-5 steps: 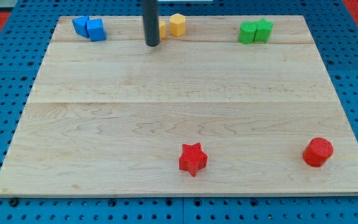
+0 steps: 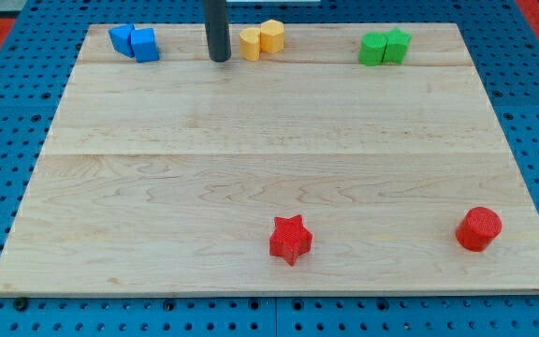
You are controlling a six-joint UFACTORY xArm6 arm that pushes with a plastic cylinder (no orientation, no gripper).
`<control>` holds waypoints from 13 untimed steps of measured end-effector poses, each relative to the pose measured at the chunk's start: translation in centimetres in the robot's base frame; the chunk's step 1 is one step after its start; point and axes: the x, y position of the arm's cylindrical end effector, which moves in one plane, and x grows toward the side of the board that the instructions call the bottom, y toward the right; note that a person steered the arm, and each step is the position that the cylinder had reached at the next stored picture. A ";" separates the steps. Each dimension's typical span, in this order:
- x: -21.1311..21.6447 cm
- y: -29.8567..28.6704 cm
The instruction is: Move your arm closer to the red star
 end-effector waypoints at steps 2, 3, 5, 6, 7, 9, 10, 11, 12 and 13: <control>2.3 -1.1; 2.3 -1.1; 9.5 11.3; 13.7 21.3; 16.5 30.8; 25.5 42.1; 27.9 40.6; 30.5 35.7; 32.5 34.6; 34.1 32.8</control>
